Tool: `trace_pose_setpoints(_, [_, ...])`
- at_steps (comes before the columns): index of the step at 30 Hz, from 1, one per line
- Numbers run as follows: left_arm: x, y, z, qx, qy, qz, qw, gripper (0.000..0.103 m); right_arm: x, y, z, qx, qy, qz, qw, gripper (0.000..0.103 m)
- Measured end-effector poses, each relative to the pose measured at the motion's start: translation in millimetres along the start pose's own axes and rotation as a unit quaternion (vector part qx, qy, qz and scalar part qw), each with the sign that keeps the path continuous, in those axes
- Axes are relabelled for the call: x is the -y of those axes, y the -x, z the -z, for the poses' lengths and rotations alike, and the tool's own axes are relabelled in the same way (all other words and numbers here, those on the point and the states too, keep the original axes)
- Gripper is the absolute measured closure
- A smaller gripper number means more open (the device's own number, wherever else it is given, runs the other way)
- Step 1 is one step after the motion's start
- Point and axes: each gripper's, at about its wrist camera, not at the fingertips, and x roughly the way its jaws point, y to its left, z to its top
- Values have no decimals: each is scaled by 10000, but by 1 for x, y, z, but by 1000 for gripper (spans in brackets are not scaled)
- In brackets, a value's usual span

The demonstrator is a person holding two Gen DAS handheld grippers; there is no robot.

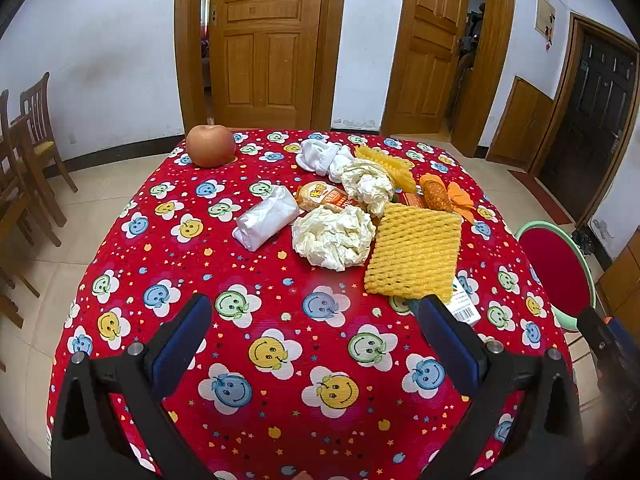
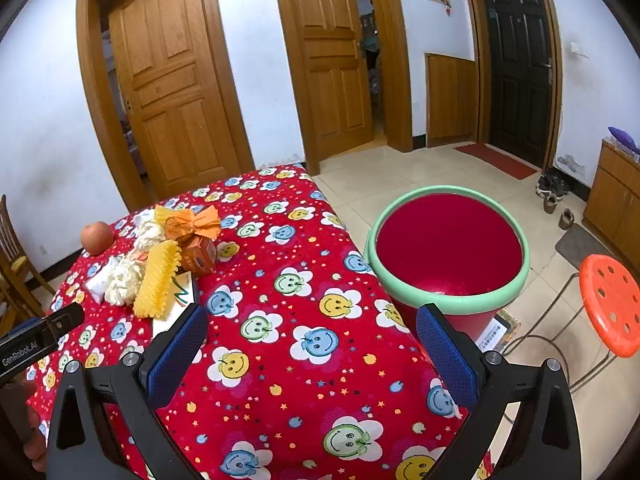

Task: Collect trash

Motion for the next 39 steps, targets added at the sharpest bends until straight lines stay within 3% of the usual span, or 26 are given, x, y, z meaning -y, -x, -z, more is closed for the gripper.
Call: trace_pose_setpoints(39, [-10,-5,-6,-29,-67,-78,9999,2,-17,-2,-1,-90,111,-88,9999,0])
